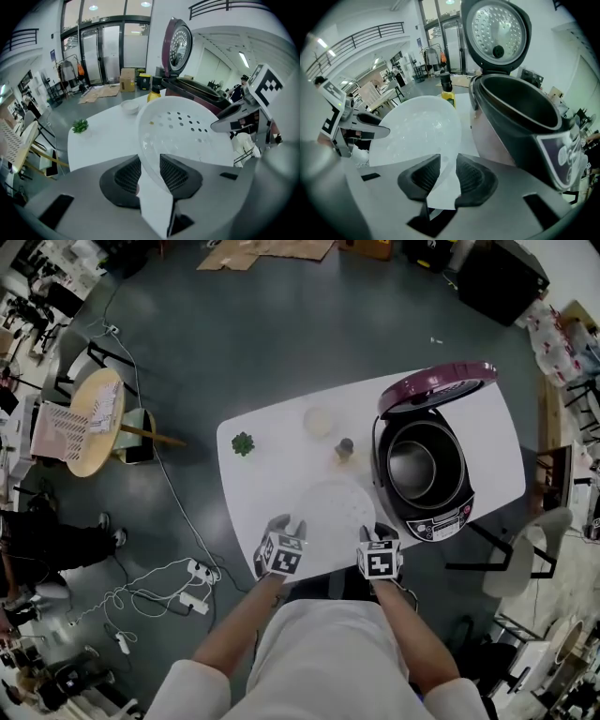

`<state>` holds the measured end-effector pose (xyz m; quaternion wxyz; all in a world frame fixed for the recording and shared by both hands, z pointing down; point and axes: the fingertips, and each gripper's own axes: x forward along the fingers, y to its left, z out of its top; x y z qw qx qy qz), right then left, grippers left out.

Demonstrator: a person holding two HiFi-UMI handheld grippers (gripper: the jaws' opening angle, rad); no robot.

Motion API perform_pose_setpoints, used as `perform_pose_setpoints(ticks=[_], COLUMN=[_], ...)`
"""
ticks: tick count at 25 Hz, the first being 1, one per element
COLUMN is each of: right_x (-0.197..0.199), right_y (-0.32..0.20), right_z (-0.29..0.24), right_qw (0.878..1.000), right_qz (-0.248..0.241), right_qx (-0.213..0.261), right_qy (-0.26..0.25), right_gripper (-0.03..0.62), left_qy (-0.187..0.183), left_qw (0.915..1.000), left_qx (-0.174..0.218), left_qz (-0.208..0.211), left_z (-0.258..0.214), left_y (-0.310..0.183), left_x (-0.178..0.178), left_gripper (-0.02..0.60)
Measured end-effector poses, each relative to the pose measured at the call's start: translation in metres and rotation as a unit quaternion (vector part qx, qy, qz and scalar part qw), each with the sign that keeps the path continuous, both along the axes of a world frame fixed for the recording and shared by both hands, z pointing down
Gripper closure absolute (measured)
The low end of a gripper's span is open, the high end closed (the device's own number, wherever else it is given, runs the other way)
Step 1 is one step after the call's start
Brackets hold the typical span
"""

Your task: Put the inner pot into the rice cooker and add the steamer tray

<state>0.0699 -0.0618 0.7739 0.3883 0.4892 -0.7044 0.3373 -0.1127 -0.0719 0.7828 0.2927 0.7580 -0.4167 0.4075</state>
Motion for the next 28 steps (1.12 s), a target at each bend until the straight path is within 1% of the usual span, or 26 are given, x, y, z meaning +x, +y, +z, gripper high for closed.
perform_pose_setpoints(ticks=[6,13,19,28], right_x=[-0.005,0.014,0.039,0.100], right_y=[-0.012,-0.013,-0.009,-0.022], right_z=[-0.046,-0.081,-0.108,-0.132], right_qw=[0.999,0.998,0.996,0.993], right_qz=[-0.012,-0.004,0.004,0.031], right_qx=[0.044,0.068,0.085,0.111], right_qy=[-0.010,-0.015,-0.023,-0.023], right_gripper=[0.479,0.479,0.476,0.477], left_qy=[0.011,0.019,0.031,0.037], left_qw=[0.9992,0.9972,0.9958,0.9927], left_qx=[0.037,0.072,0.085,0.111], left_qz=[-0.010,-0.001,0.003,0.032], left_z=[-0.045,-0.088,-0.112,-0.139], left_y=[-0.007,-0.016,-0.022,-0.040], left_x=[-0.004,0.015,0.042,0.103], left_gripper=[0.446,0.451,0.456,0.456])
